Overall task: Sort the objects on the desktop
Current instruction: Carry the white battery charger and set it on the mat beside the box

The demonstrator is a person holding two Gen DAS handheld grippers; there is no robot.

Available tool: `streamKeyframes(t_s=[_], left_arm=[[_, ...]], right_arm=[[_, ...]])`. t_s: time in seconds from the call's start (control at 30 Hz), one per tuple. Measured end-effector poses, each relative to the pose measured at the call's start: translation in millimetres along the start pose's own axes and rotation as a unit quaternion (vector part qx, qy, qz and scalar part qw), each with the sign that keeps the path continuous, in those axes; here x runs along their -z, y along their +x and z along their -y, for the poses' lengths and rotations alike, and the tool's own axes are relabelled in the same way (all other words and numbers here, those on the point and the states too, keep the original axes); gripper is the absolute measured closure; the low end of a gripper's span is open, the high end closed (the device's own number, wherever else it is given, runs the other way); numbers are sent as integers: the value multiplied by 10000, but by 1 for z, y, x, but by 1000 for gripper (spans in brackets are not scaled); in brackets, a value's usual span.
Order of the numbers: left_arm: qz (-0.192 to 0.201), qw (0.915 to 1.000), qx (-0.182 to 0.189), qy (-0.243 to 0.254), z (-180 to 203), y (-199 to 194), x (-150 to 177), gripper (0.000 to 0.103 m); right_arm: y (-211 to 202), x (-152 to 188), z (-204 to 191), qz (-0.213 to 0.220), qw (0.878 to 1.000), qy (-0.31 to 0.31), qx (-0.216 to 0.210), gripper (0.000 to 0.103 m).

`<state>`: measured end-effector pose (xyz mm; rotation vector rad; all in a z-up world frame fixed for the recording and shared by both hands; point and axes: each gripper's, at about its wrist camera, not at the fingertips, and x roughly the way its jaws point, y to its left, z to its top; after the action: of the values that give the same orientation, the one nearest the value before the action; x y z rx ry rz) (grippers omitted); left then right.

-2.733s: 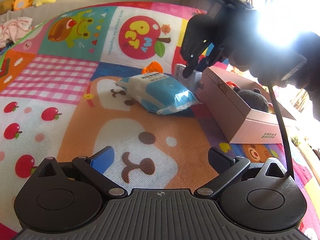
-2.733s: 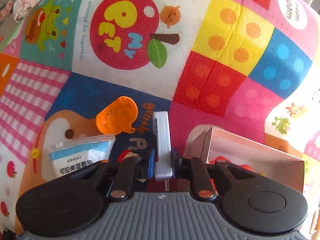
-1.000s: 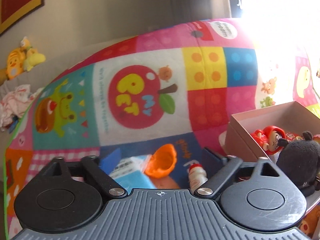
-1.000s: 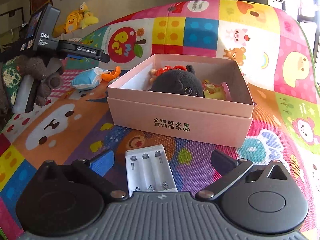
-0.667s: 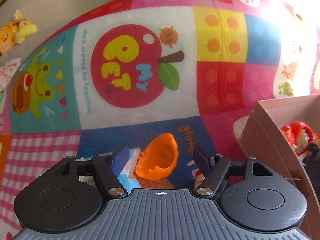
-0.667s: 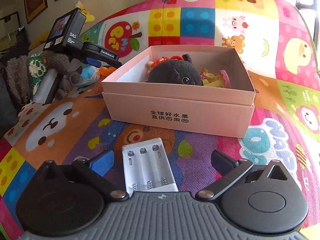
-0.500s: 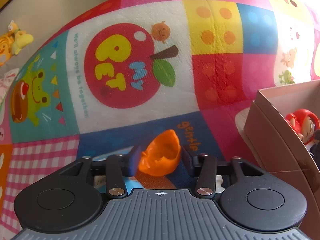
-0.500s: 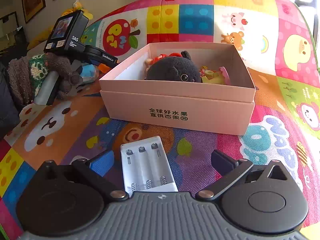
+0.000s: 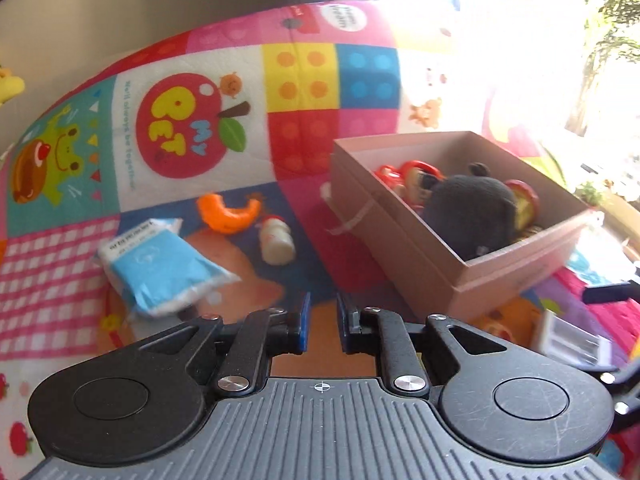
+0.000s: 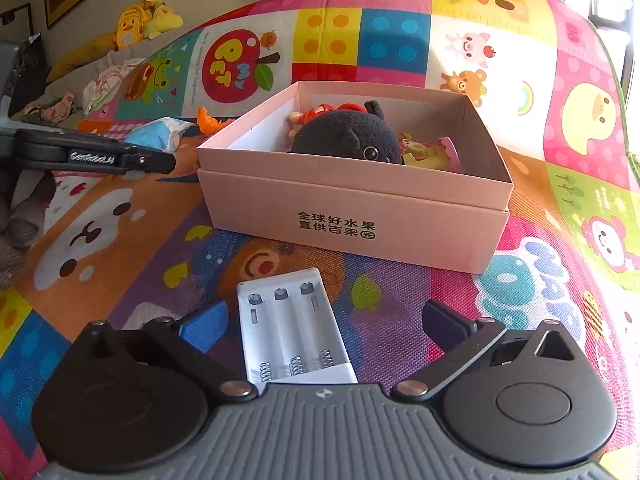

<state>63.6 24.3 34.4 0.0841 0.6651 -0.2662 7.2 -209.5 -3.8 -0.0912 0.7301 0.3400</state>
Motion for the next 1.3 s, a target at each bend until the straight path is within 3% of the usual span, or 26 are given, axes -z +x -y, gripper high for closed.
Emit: streamKeyframes(t_s=[0.07,0.13,0.17,0.3,0.5,0.53,0.57,0.6,0.8,1.03,1.13,1.3], left_arm=[[25,9997,249,16,9,-9,8,73],[137,9998,144,-30,10,-13,8,52],[257,9996,1,-86,9,-13,6,48],[444,9966,-455,-529,-11,5,-17,48],[116,9955,-826,-459,-23,70,-38,51],[40,9949,-919,-422,-24,80,-38,54],[2,9946,-952,-415,-25,87,-38,67],[-32,9948,-930,-413,-26,90,-37,75],[63,9978,-620,-223,-11,52,-16,74],[33,9991,381,-199,27,-28,34,74],[-110,9974,677,-200,44,-42,57,69],[-126,9977,644,-144,54,-43,70,60]], right_arm=[[1,0,-2,-17,10000,-46,30,0],[2,-1,-2,-50,9999,-66,69,0],[2,-1,-2,-58,9999,-71,82,0],[3,-1,-2,-73,9999,-35,108,0],[4,0,-1,-112,9999,-10,86,0],[4,0,-1,-118,9999,-11,90,0],[4,0,-1,-124,9999,-9,93,0],[4,0,-1,-128,9999,-5,88,0],[5,0,-1,-157,9999,-6,65,0],[6,-1,-3,-189,9998,-77,83,0],[6,0,-4,-195,9997,-80,110,0],[-2,4,-6,-291,9993,-237,-1,0]])
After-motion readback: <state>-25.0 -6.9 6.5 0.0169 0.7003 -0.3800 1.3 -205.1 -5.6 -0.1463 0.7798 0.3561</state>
